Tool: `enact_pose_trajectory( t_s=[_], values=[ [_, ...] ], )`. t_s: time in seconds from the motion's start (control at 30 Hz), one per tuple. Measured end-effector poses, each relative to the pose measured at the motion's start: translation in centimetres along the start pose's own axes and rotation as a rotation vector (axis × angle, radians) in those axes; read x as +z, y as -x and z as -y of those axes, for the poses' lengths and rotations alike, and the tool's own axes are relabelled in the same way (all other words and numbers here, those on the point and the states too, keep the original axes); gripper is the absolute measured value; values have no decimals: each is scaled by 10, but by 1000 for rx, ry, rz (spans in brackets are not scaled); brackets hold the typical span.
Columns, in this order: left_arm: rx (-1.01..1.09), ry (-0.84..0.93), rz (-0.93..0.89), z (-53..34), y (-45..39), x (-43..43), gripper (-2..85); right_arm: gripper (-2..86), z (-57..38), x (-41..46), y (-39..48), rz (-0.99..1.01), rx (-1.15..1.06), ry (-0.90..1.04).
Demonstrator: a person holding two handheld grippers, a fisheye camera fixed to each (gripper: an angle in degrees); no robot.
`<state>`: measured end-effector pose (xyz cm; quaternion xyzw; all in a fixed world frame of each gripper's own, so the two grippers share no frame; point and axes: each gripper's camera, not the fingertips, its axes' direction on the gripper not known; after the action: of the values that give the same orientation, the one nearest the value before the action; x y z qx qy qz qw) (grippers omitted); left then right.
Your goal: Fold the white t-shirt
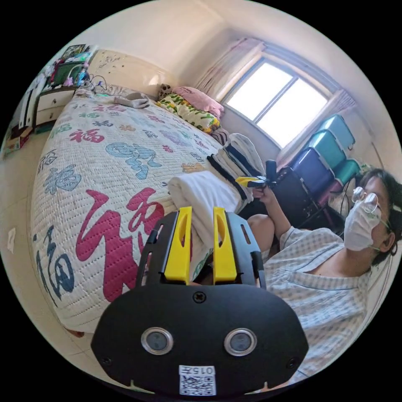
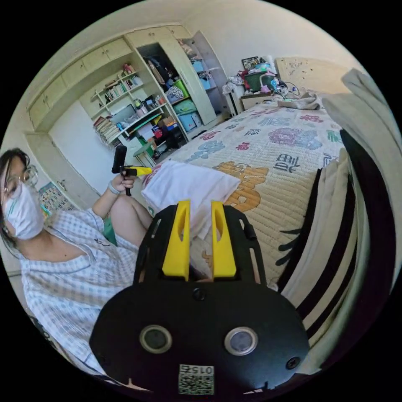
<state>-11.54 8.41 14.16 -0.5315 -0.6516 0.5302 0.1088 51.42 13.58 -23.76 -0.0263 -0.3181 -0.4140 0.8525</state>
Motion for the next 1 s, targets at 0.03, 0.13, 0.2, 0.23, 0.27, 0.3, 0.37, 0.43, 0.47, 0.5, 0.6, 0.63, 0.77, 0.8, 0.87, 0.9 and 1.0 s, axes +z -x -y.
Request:
enact_pose_trajectory(
  t_s=[0.03,0.13,0.2,0.23,0.27,0.3,0.37,0.43,0.47,0.5,0.6,0.63,0.77,0.8,0.87,0.9,1.0],
  values=[
    [-54,1,-15,5,17,4,101,102,6,6,-12,30,37,43],
    [-132,66,-49,19,48,29,123,122,17,23,-36,69,103,141],
    [-143,87,-44,26,58,42,128,122,21,30,-45,96,126,169],
    [-139,94,-44,31,63,50,130,116,23,28,-49,109,135,155],
    [-146,97,-50,35,68,57,132,112,24,28,-54,139,148,149],
    [-152,94,-58,37,71,60,133,111,25,28,-57,148,157,149],
    [-169,101,-97,45,84,73,129,99,29,25,-63,159,158,153],
    [-182,113,-111,51,95,82,120,90,31,23,-68,181,158,155],
    [-192,121,-128,55,103,87,114,83,31,20,-70,198,150,153],
    [-200,124,-140,57,107,90,110,78,31,18,-71,208,142,150],
    [-232,127,-195,64,125,102,90,54,29,8,-80,267,156,136],
    [-240,124,-209,65,130,106,80,49,27,2,-81,273,160,127],
    [-202,119,-217,76,131,118,61,37,20,-36,-71,244,105,60],
    [-188,118,-212,78,129,118,60,37,18,-42,-69,241,95,51],
    [-139,106,-206,90,120,123,57,35,11,-68,-58,215,57,6],
    [-130,100,-214,93,118,124,56,35,9,-75,-56,203,48,-7],
    [-95,72,-275,111,107,137,52,35,-3,-120,-43,142,13,-106]
  ],
)
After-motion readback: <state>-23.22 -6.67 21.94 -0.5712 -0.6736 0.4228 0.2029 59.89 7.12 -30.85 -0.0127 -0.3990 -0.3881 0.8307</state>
